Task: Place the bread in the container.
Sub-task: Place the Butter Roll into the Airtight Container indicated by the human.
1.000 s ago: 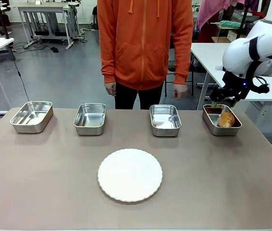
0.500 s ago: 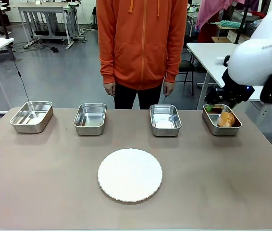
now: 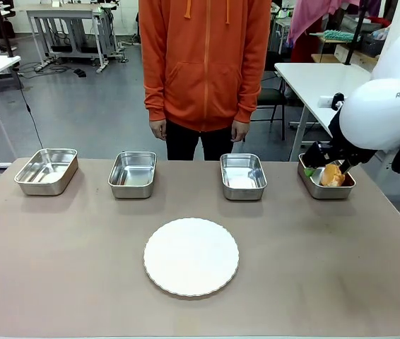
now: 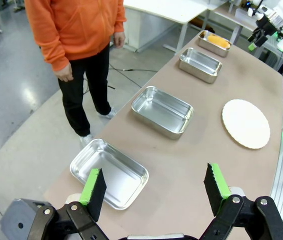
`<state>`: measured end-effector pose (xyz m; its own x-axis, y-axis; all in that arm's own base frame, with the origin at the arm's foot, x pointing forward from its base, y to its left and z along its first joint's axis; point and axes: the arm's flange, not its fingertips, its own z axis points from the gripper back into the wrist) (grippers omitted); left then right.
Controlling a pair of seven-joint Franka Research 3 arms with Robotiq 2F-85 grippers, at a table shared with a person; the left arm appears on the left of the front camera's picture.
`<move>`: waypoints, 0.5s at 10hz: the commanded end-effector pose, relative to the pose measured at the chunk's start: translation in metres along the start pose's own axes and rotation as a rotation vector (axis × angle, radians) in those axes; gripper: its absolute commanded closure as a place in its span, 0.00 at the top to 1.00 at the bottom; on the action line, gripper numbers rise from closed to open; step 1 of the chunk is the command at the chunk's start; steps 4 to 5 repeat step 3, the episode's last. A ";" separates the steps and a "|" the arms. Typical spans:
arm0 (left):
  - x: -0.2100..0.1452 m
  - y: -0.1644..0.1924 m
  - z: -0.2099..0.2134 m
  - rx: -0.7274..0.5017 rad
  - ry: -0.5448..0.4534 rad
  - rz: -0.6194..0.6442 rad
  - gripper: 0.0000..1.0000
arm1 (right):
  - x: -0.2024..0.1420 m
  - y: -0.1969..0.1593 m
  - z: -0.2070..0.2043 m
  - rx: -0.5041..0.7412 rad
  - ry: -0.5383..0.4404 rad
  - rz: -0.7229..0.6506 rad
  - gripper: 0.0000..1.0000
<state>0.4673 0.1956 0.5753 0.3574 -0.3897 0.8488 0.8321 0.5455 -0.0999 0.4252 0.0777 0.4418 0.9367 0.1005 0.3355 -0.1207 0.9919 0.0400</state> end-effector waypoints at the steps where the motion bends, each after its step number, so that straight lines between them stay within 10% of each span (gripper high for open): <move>1: 0.002 -0.002 0.000 -0.004 -0.006 -0.014 1.00 | 0.007 0.001 0.000 0.002 0.014 0.010 1.00; 5: 0.002 -0.002 0.000 -0.004 -0.006 -0.014 1.00 | 0.007 0.001 0.000 0.002 0.014 0.010 1.00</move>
